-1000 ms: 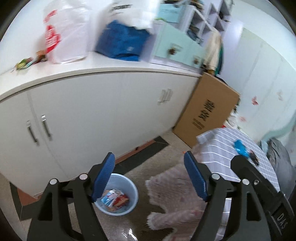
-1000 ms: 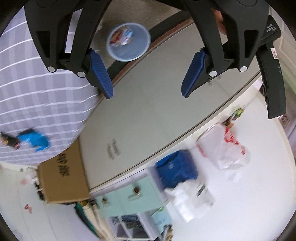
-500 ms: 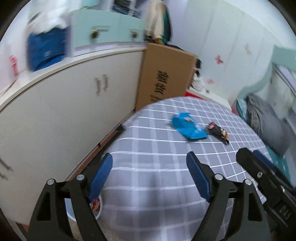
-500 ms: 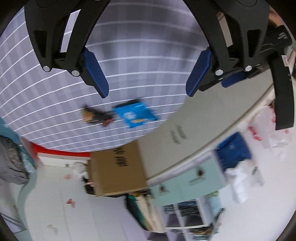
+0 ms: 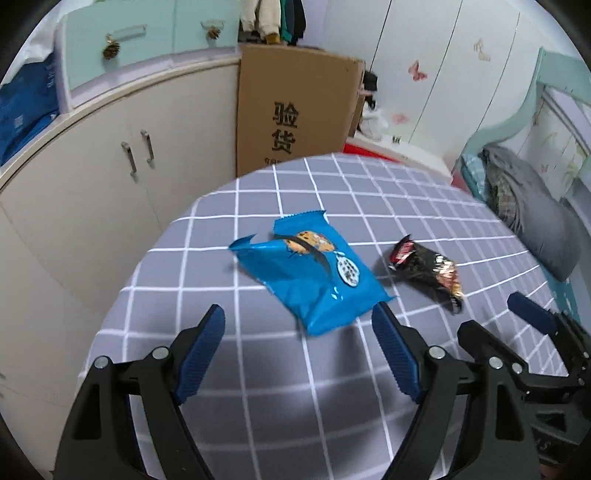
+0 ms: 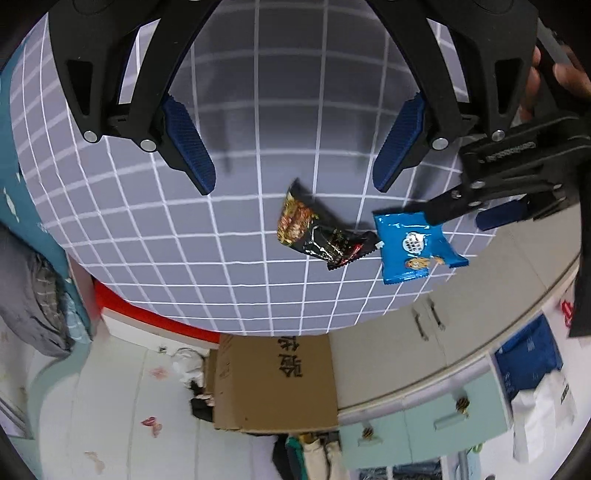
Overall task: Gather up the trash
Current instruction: 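Grasp the blue cookie packet with the left gripper while the right grasps the black chocolate wrapper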
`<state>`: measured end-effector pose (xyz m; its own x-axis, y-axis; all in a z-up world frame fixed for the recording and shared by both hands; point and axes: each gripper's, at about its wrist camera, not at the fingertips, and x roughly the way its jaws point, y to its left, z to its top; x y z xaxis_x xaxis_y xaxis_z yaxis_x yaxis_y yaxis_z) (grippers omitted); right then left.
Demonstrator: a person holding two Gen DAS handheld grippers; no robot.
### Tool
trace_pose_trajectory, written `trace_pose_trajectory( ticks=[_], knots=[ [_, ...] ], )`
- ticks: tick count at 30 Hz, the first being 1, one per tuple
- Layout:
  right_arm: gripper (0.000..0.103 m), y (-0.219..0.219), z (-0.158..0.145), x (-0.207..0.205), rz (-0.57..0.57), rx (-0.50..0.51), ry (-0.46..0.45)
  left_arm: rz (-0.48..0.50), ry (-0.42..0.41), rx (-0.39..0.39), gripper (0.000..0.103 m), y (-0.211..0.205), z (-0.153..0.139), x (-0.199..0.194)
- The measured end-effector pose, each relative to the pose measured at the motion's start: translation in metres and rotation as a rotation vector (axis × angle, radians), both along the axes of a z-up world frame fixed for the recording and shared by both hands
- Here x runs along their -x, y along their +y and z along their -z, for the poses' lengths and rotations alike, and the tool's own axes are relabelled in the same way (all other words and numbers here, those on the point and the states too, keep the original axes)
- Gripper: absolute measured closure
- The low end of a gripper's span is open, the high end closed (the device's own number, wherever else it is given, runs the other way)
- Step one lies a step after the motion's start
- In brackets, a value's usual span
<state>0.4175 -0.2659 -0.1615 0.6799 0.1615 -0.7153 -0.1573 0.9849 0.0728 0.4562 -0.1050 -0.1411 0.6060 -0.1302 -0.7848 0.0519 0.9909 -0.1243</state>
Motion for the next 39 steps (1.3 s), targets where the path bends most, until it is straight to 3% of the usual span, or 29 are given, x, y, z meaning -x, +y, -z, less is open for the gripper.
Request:
trace_pose_trajectory(
  ticks=[8,10,14,16,18,19,22,27,32,39],
  knots=[
    [0.017,0.011,0.014,-0.043,-0.053,0.060,0.036,0.027,-0.012,-0.144,0.044,-0.007,0.009,-0.022],
    [0.017,0.011,0.013,-0.050,-0.053,0.048,0.040,0.031,-0.019,-0.150,0.061,-0.007,0.008,-0.023],
    [0.018,0.011,0.015,-0.058,-0.049,0.030,0.056,0.043,-0.027,-0.139,0.084,-0.004,0.005,-0.023],
    [0.039,0.013,0.016,-0.060,-0.048,0.051,0.065,0.048,-0.028,-0.131,0.089,-0.001,0.005,-0.021],
    [0.049,0.017,0.016,-0.059,-0.058,0.069,0.067,0.058,-0.029,-0.128,0.095,0.000,0.004,-0.020],
    [0.056,0.020,0.016,-0.057,-0.061,0.077,0.063,0.069,-0.029,-0.121,0.096,0.001,0.004,-0.018],
    [0.064,0.025,0.015,-0.052,-0.057,0.088,0.054,0.095,-0.029,-0.103,0.100,0.005,0.004,-0.010],
    [0.071,0.027,0.013,-0.037,-0.054,0.060,0.045,0.134,-0.027,-0.057,0.101,0.013,0.002,0.007],
    [0.073,0.029,0.008,-0.012,-0.038,0.001,0.020,0.179,-0.048,-0.027,0.102,0.020,-0.003,0.038],
    [0.074,0.049,0.002,0.024,-0.068,-0.073,0.014,0.160,-0.070,0.016,0.102,0.046,-0.011,0.082]
  ],
)
